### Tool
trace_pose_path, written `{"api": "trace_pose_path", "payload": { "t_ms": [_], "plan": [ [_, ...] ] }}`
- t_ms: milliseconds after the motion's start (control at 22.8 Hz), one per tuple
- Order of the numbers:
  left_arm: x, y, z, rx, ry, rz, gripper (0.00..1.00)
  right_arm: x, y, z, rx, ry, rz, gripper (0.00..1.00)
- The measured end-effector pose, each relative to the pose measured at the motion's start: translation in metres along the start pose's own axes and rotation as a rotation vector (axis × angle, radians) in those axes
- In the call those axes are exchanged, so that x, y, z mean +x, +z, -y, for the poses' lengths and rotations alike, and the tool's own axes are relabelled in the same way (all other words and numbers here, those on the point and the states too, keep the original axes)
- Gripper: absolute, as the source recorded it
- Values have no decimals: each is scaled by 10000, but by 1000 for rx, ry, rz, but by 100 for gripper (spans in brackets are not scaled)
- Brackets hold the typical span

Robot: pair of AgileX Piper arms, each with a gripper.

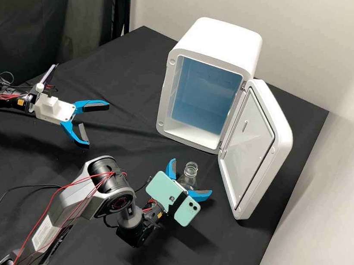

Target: Place the flask in the incubator

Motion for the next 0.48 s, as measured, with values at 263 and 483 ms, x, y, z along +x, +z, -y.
{"api": "trace_pose_path", "payload": {
  "t_ms": [263, 483],
  "plan": [
    [0, 0, 0, 0, 0, 0, 100, -7, 10, -6, 1, 2, 3, 100],
    [0, 0, 0, 0, 0, 0, 100, -23, 26, -43, 3, 14, 10, 0]
  ]
}}
